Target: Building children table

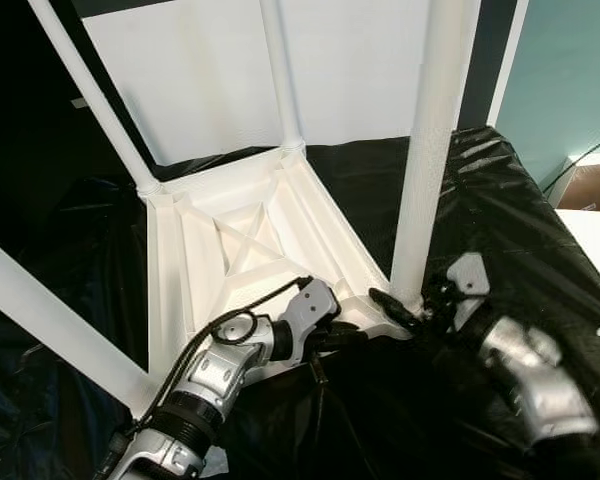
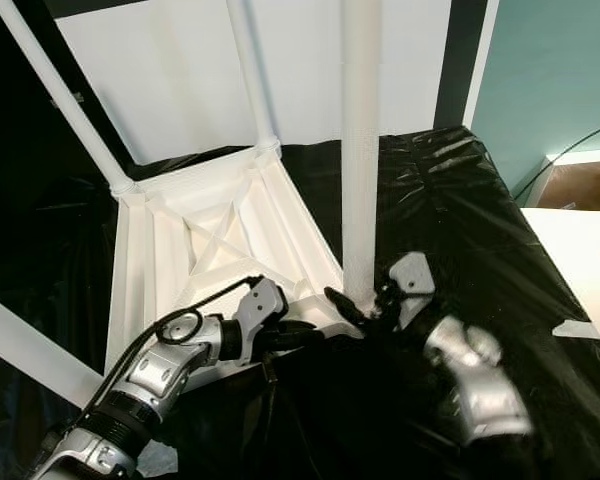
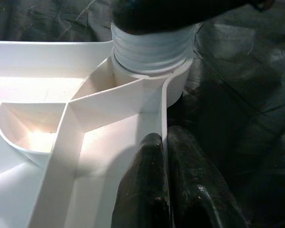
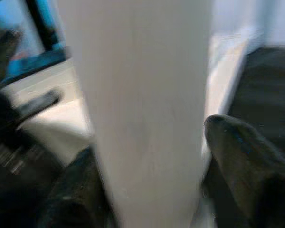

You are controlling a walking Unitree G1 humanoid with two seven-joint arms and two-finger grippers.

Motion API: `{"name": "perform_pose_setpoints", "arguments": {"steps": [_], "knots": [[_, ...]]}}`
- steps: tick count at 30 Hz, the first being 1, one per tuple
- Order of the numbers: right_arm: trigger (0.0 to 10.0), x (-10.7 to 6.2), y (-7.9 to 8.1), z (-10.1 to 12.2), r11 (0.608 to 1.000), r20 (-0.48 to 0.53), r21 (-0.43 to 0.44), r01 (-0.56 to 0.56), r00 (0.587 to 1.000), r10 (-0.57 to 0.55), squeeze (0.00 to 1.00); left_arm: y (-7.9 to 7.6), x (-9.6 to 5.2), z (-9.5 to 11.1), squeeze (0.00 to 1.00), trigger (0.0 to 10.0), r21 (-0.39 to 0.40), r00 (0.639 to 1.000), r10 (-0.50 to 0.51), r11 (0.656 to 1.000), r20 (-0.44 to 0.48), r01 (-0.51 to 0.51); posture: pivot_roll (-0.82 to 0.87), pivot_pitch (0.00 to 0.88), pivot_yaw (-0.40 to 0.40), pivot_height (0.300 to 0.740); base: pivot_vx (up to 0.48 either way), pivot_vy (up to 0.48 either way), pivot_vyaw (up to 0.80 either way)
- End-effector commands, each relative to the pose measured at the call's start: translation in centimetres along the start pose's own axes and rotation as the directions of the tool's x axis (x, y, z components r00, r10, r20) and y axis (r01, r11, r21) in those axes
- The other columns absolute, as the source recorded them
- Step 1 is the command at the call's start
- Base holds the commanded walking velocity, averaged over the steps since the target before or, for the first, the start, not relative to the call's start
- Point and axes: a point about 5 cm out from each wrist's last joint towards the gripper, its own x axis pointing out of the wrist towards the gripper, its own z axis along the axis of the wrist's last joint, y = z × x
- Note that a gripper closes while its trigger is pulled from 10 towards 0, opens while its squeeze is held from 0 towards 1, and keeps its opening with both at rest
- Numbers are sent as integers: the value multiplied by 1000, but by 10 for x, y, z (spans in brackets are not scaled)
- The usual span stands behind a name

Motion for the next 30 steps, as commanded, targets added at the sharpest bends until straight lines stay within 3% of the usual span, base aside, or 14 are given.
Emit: {"name": "perform_pose_setpoints", "arguments": {"steps": [1, 2, 12, 15, 16, 17, 18, 19, 20, 21, 23, 25, 28, 30], "knots": [[3608, -1, 6, -9, 994, -48, 52, -96, 994, 98, 0, -16, -1, -33, 0, 10000, -142, 995, -94, 986, -36, 88, -62, 0, 80, 740, 0, 0, 0], [0, -5, 1, -10, 982, -76, 79, -170, 982, 176, 0, -16, -1, -32, 0, 10000, -140, 995, -89, 987, -35, 84, -54, 0, 75, 740, 0, 0, 0], [0, -10, -12, -9, 975, -102, 99, -200, 972, 210, 0, -17, -2, -33, 0, 10000, -146, 996, -81, 986, -32, 75, -49, 0, 71, 740, 0, 0, 0], [0, -10, 1, -12, 960, -45, 231, -157, 984, 172, 0, -17, -2, -33, 0, 10000, -146, 996, -80, 986, -32, 75, -46, 0, 67, 740, 0, 0, 0], [0, -10, 1, -12, 960, -45, 231, -157, 984, 172, 0, -17, -2, -33, 0, 10000, -146, 996, -80, 986, -32, 75, -46, 0, 67, 740, 0, 0, 0], [0, -10, 22, -16, 957, 13, 288, -36, 999, 34, 0, -16, -2, -32, 0, 10000, -145, 997, -76, 987, -27, 71, -43, 0, 63, 740, 0, 0, 0], [0, -10, 22, -16, 957, 13, 288, -36, 999, 34, 0, -16, -2, -32, 0, 10000, -145, 997, -76, 987, -27, 71, -43, 0, 63, 740, 0, 0, 0], [0, -11, 28, -18, 958, 32, 269, 102, 993, -114, 0, -16, -3, -32, 0, 10000, -144, 997, -74, 987, -28, 69, -43, 0, 63, 740, 0, 0, 0], [0, -13, 30, -20, 927, 39, 258, 273, 956, -292, 0, -16, -3, -32, 0, 10000, -144, 997, -72, 987, -29, 67, -43, 0, 63, 740, 0, 0, 0], [0, -13, 30, -20, 927, 39, 258, 273, 956, -292, 0, -16, -3, -32, 0, 10000, -144, 997, -72, 987, -29, 67, -43, 0, 63, 740, 0, 0, 0], [0, -19, 33, -20, 850, 39, 234, 471, 869, -493, 0, -16, -4, -32, 0, 10000, -143, 997, -71, 987, -30, 66, -43, 0, 62, 740, 0, 0, 0], [0, -20, 33, -19, 825, 43, 213, 523, 839, -543, 0, -16, -4, -33, 0, 10000, -144, 997, -71, 987, -30, 66, -43, 0, 62, 740, 0, 0, 0], [0, -24, 24, -13, 743, 74, 85, 663, 740, -669, 0, -17, -3, -34, 0, 10000, -146, 996, -77, 987, -35, 71, -52, 0, 66, 740, 0, 0, 0], [0, -24, 22, -12, 726, 72, 75, 684, 723, -688, 0, -17, -3, -35, 0, 10000, -145, 996, -78, 987, -36, 72, -52, 0, 66, 740, 0, 0, 0]]}}
